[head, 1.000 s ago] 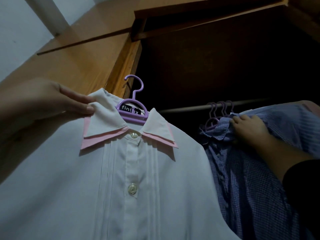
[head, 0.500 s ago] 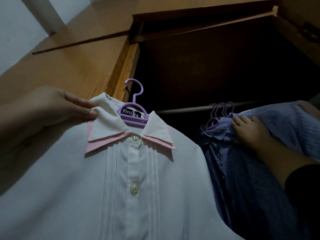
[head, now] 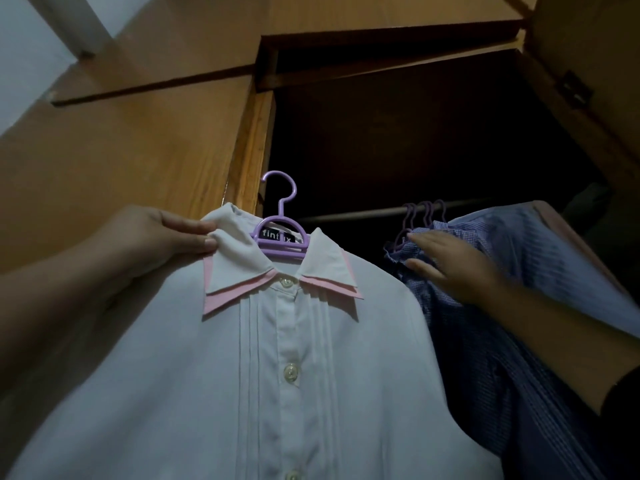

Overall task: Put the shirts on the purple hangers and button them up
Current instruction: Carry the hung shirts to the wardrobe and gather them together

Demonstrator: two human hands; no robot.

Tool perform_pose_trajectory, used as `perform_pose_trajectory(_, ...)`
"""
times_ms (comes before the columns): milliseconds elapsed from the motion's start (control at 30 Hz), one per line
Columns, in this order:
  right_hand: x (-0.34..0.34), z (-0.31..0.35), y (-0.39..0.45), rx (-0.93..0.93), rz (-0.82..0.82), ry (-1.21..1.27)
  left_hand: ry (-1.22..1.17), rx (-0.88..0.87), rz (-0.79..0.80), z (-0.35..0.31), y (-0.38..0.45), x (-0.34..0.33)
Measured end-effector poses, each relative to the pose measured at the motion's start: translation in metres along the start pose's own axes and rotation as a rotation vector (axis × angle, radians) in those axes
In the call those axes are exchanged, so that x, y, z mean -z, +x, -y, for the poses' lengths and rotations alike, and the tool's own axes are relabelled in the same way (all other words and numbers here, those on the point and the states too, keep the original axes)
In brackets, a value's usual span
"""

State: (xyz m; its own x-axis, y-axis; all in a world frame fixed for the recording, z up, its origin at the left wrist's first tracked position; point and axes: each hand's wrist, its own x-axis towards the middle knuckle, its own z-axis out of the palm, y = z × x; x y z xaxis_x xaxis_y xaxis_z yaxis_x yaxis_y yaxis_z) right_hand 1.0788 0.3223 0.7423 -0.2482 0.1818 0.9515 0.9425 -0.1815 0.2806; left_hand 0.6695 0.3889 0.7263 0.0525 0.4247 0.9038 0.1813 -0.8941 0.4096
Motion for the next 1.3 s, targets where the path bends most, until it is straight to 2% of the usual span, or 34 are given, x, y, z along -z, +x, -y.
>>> perform_pose_trajectory(133, 0.017, 0.057, -0.019, 0.141, 0.123, 0.153, -0.084, 0.003, -0.006, -0.005, -0.014, -0.004)
perform_pose_trajectory(233, 0.02, 0.08, -0.027, 0.129, 0.236, 0.214, -0.125, 0.031, 0.009, -0.005, -0.022, -0.005)
perform_pose_trajectory(633, 0.031, 0.089, -0.046, 0.061, 0.369, 0.198, -0.179, 0.068, 0.045, -0.011, -0.044, -0.012)
perform_pose_trajectory(700, 0.035, 0.083, -0.048, 0.054, 0.357, 0.187, -0.084, 0.042, 0.07, -0.01, -0.045, -0.014)
perform_pose_trajectory(933, 0.048, 0.044, -0.043, 0.039, 0.276, 0.093, 0.541, -0.143, 0.116, -0.013, -0.029, -0.016)
perform_pose_trajectory(1300, 0.063, -0.024, -0.029, -0.119, 0.284, -0.07, 0.833, -0.268, -0.047, 0.019, -0.033, -0.032)
